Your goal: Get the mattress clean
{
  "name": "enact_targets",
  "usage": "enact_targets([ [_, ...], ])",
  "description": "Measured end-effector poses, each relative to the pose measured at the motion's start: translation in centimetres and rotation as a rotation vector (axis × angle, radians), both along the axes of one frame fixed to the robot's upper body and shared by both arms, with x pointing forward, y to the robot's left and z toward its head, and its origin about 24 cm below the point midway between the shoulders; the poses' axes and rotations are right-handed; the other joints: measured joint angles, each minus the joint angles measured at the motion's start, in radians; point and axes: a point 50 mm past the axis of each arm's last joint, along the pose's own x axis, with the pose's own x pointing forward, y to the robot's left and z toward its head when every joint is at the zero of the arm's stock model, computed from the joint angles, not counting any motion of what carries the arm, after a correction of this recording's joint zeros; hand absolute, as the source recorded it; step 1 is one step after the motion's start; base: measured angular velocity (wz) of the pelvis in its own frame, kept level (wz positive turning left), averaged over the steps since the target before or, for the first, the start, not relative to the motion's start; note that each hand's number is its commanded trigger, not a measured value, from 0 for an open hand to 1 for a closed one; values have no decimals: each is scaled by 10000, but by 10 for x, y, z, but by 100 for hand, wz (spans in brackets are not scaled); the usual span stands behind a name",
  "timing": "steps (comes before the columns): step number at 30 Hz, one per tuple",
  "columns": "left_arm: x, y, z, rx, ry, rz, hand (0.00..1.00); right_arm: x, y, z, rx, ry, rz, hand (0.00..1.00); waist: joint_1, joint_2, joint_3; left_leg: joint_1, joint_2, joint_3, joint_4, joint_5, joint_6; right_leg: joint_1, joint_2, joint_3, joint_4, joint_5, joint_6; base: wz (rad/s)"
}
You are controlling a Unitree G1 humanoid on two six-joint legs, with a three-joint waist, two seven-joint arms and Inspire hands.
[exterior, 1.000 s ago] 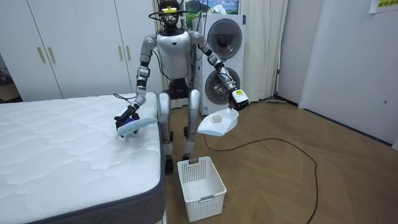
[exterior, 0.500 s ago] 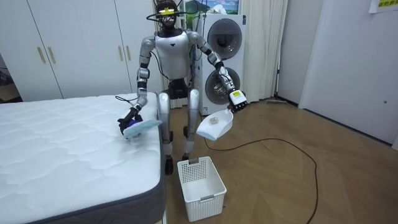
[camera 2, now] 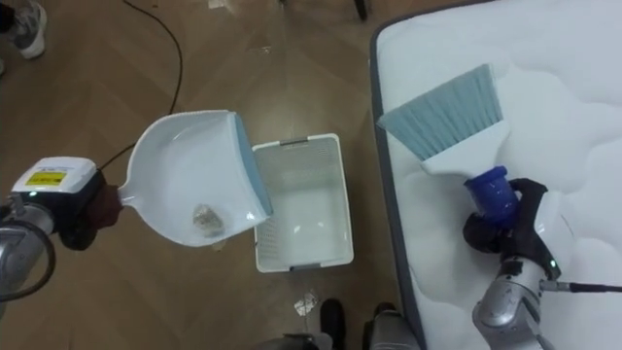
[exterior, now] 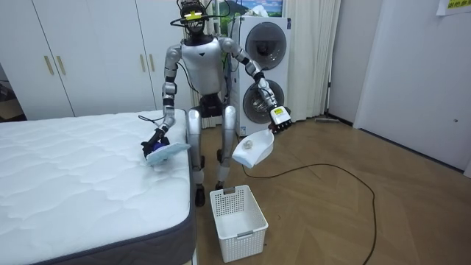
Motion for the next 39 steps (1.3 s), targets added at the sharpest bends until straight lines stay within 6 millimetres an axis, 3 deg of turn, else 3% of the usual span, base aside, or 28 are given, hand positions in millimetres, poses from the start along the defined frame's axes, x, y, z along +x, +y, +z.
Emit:
enact_targets([
  [14,-9,3,-11,358,1243,236,100,3,6,-1,153,44,177,0,-194,17,-30,-126,-73,172,100,36,63,-252,-120,108,308,-63,3,-1],
  [24,-15,1,-18,940,2052,-124,100,1,10,-4,148,152,293,0,-226,68,-116,-130,-63,212,154,42,75,-228,-114,132,303,-61,0,0],
  [39,-15,3,-18,1028,2258,-65,100,1,10,-5,69,121,113,0,-217,72,-115,-155,-46,206,213,37,84,-194,-92,115,275,-57,-5,0],
])
